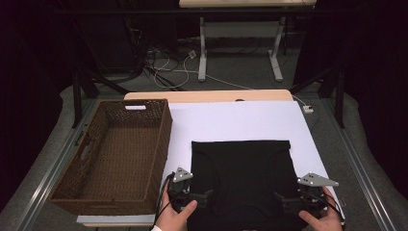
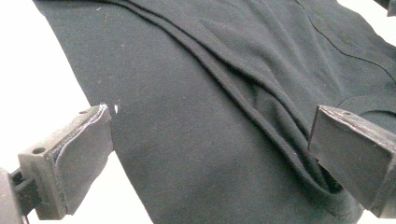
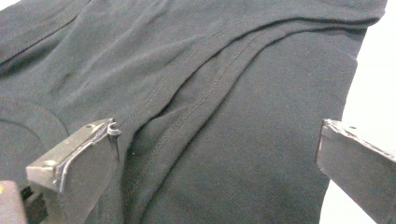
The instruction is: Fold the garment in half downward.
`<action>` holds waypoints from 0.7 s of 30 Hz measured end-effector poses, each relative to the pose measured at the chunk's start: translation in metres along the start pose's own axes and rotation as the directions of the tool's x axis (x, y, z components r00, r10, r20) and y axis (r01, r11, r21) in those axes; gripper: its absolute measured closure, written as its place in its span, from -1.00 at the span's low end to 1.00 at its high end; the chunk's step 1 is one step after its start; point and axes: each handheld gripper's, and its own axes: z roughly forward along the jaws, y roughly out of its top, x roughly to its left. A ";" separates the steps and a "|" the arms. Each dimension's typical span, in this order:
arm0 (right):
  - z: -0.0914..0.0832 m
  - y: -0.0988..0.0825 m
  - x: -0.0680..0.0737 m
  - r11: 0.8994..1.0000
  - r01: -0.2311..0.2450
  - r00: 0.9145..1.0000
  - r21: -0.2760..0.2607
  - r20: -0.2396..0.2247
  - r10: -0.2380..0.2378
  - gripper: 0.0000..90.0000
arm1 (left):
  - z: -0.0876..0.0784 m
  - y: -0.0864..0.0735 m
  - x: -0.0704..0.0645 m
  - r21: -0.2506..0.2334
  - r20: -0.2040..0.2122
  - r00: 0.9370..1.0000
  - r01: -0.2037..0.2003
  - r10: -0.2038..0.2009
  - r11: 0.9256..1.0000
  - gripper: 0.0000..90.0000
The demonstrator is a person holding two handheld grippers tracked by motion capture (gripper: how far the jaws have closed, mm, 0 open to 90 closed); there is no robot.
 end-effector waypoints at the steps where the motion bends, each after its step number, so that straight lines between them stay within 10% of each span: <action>1: 0.000 0.000 0.000 1.000 0.001 1.000 0.002 0.006 -0.001 -1.00 | 0.000 0.000 0.001 0.001 -0.003 1.000 -0.003 0.003 1.000 -0.99; 16: 0.008 0.025 -0.005 0.999 -0.007 1.000 0.044 -0.001 0.007 -1.00 | 0.006 0.036 0.011 0.013 -0.036 0.999 0.010 -0.010 1.000 -0.99; 21: 0.012 0.044 -0.012 0.999 0.004 1.000 0.052 0.004 -0.005 -1.00 | 0.011 0.055 0.020 -0.011 -0.033 0.997 0.068 -0.069 0.998 -0.99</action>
